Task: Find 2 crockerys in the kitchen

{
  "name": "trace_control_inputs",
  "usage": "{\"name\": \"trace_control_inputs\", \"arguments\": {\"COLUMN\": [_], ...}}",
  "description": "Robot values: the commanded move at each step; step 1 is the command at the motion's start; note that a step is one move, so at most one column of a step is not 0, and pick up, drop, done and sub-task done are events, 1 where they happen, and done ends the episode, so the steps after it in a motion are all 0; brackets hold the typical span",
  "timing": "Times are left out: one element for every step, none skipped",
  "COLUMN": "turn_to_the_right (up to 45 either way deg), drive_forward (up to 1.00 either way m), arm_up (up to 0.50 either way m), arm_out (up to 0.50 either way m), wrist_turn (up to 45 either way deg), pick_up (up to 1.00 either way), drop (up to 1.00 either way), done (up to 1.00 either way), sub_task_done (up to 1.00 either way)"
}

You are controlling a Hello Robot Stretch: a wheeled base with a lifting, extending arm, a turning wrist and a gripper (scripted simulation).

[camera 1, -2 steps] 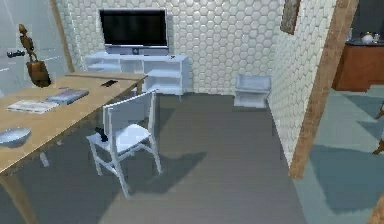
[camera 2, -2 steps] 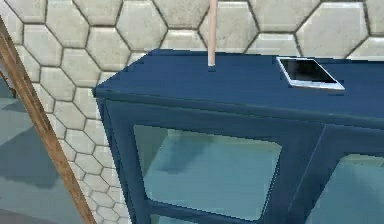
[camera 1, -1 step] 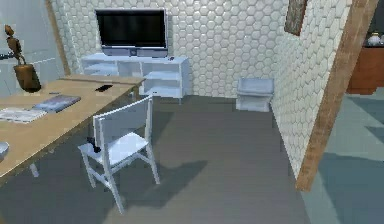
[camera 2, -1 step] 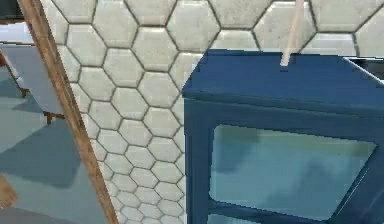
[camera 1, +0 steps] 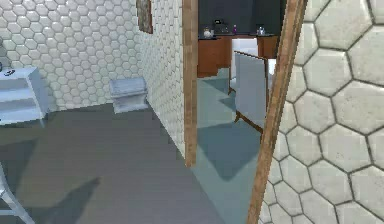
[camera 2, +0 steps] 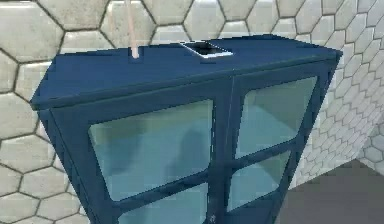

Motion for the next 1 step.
{"name": "trace_control_inputs", "arguments": {"turn_to_the_right": [0.0], "drive_forward": [1.00], "arm_up": [0.00], "arm_out": [0.00], "wrist_turn": [0.0], "pick_up": [0.00], "drop": [0.00], "done": [0.00], "sub_task_done": [0.00]}}
